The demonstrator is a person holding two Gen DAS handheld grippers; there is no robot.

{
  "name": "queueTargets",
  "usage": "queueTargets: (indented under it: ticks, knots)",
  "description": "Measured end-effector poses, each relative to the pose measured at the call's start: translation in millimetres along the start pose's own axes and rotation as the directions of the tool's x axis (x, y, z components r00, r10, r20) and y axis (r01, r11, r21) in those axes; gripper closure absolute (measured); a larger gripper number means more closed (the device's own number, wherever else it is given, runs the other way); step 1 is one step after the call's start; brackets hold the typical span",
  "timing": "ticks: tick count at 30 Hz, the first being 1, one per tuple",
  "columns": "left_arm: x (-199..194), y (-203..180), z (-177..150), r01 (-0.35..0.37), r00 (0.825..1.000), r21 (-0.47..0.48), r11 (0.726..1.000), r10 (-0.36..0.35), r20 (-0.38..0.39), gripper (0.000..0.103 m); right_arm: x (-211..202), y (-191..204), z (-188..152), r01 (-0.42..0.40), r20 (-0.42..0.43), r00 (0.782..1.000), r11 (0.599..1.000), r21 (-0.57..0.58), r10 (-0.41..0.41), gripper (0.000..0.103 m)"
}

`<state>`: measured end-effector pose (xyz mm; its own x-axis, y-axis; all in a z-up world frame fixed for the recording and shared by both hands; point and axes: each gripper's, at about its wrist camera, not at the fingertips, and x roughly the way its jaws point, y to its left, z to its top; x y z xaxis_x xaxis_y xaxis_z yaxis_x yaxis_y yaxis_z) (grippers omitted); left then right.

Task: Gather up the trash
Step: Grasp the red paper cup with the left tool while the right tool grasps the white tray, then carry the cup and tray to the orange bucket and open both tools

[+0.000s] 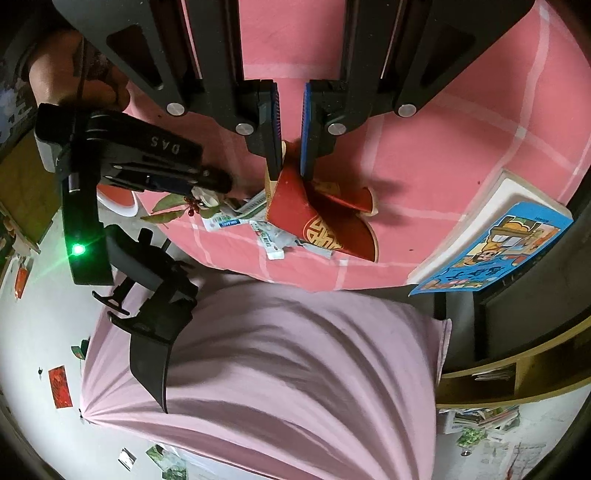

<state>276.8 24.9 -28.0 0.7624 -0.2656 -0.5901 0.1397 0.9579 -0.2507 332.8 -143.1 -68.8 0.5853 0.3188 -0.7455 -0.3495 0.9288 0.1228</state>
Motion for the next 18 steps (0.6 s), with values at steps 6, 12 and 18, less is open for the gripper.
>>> queueTargets:
  ticks: [6, 12, 18]
  knots:
    - [-5.9, -7.2, -0.7, -0.012, 0.999, 0.018, 1.000, 0.012, 0.045, 0.096, -6.4, -5.3, -4.2, -0.020, 0.016, 1.000, 1.000, 0.019, 0.020, 0.076]
    - [-13.9, -16.2, -3.0, -0.045, 0.994, 0.049, 0.998, 0.040, 0.098, 0.096, -20.3, -6.2, -14.8, -0.038, 0.043, 0.998, 0.999, -0.006, 0.038, 0.076]
    - [-23.2, -27.5, -6.7, -0.051, 0.986, 0.086, 0.995, 0.037, 0.165, 0.096, -56.4, -14.1, -29.4, -0.086, 0.176, 0.980, 0.996, -0.021, 0.089, 0.076]
